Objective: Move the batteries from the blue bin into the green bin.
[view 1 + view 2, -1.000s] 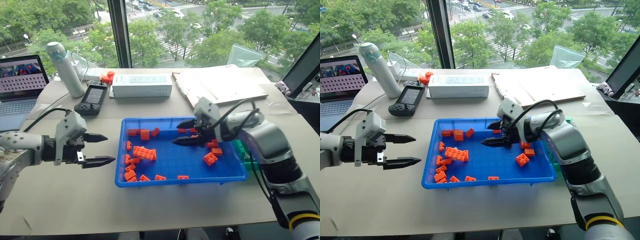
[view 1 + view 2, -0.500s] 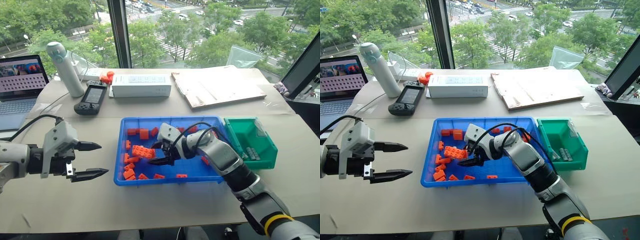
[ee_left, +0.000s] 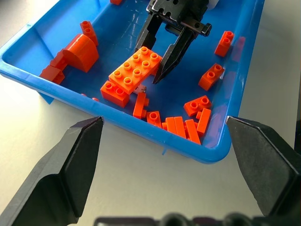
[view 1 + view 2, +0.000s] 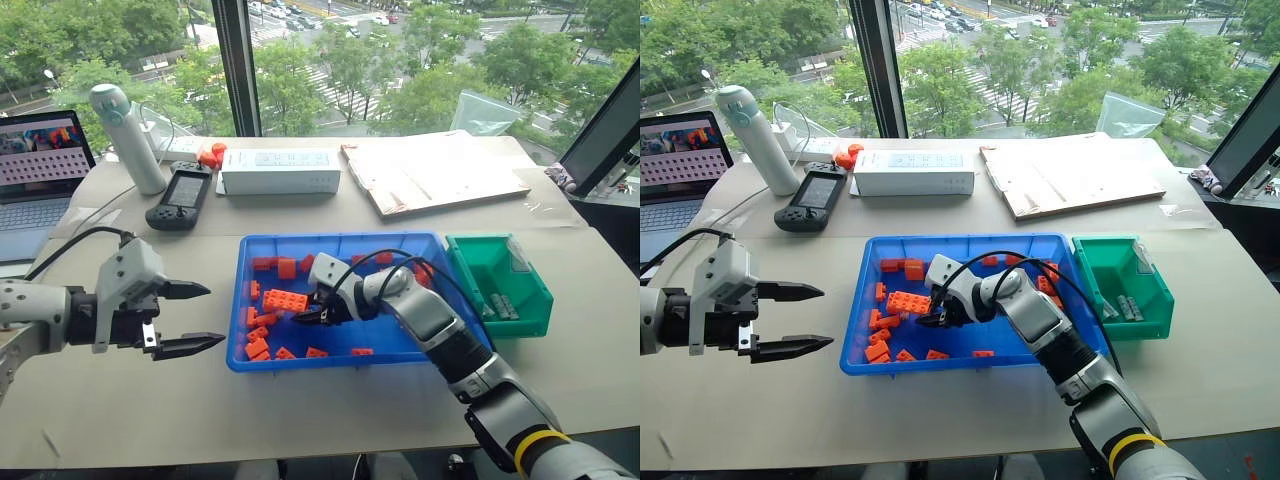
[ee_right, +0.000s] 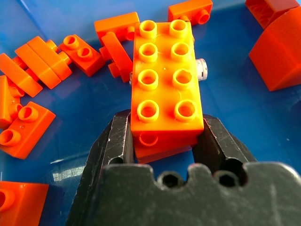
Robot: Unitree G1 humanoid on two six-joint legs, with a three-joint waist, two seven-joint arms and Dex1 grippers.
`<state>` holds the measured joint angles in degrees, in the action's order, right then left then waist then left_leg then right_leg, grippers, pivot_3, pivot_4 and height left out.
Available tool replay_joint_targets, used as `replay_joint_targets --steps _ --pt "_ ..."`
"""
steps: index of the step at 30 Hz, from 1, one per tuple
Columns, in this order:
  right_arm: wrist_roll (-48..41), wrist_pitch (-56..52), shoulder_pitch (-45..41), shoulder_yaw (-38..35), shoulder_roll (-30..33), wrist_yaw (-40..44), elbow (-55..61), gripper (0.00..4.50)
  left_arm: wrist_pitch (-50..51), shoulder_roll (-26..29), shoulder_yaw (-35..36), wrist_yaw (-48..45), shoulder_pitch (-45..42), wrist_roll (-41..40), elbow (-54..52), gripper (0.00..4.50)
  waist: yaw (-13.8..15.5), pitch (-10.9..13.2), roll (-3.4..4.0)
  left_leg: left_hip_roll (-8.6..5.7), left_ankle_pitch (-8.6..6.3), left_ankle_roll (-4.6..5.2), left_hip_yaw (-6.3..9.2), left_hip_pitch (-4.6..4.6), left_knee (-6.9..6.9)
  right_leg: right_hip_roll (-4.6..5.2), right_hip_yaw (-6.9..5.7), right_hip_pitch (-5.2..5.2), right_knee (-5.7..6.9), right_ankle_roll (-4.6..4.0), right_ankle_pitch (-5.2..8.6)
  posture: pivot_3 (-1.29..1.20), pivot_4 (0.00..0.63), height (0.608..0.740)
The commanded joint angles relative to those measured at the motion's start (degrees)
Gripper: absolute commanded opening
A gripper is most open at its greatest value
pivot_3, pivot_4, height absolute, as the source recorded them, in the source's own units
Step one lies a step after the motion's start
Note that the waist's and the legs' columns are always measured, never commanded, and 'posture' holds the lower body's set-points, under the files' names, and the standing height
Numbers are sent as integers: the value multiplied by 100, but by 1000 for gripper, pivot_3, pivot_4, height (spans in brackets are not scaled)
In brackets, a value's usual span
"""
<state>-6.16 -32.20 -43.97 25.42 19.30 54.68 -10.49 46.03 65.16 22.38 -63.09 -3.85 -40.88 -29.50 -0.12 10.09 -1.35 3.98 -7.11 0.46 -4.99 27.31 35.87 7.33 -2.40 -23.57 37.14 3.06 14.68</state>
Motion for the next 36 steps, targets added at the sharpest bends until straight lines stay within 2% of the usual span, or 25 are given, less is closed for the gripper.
replay_joint_targets --steps 1,7,11,13,14,18,19,22,27,33,36 --pt "-31 45 -69 -553 477 27 -12 1491 -166 -27 -88 -12 -155 -22 19 4500 25 0 0 0 0 0 0 0 1 0 0 2 -2 0 0 0 150 730" --pt "143 309 -66 -905 990 -70 -394 1491 -325 -39 -387 -81 -391 49 203 4500 6 0 0 0 0 0 -3 0 -2 0 3 9 -2 -2 -2 0 150 730" --pt "82 181 -120 -1136 987 -185 -499 1491 -408 -38 -576 -120 -581 83 330 4500 -47 0 0 1 9 13 -3 0 -5 -2 5 19 -1 -4 0 0 150 730" --pt "101 158 -141 -1152 1043 -152 -429 2511 -434 -32 -635 -144 -637 93 370 4500 -60 0 0 1 25 39 -3 0 -7 -2 5 19 -1 -4 0 0 150 730" --pt "101 129 -142 -1157 1069 -127 -351 2686 -446 -26 -643 -157 -642 94 380 4500 -59 0 0 1 25 40 -3 0 -8 -2 6 19 -2 -4 0 0 150 730" --pt "-236 -252 -127 -1172 1054 225 413 3998 -478 2 -653 -208 -630 78 398 4500 -60 0 0 1 25 40 -3 0 -8 -2 6 19 -2 -4 1 0 150 730" --pt "-331 -360 -115 -1158 1027 295 596 4440 -480 5 -649 -220 -626 72 399 4500 -60 0 0 2 25 40 -3 0 -8 -2 6 19 -2 -4 1 0 150 730" --pt "-458 -410 -140 -1087 833 298 1010 4481 -483 6 -652 -231 -650 74 418 4500 -60 0 0 3 23 38 -2 0 -9 -2 6 19 -2 -4 1 0 150 730" --pt "-408 -425 -38 -534 439 360 1289 4481 -465 42 -634 -263 -658 74 424 4500 -60 0 0 2 21 34 -2 0 -8 -2 6 19 -1 -5 1 0 150 730" --pt "-113 -32 -97 -68 -115 140 521 4481 -446 216 -517 -330 -500 177 400 4500 -56 -1 -1 3 2 2 -2 -1 -6 -3 4 17 0 -5 0 0 150 730" --pt "176 341 -211 143 -194 147 44 4481 -429 250 -434 -327 -382 198 345 4500 -54 -1 -1 3 3 1 -2 0 -6 -3 4 16 0 -5 1 0 150 730"
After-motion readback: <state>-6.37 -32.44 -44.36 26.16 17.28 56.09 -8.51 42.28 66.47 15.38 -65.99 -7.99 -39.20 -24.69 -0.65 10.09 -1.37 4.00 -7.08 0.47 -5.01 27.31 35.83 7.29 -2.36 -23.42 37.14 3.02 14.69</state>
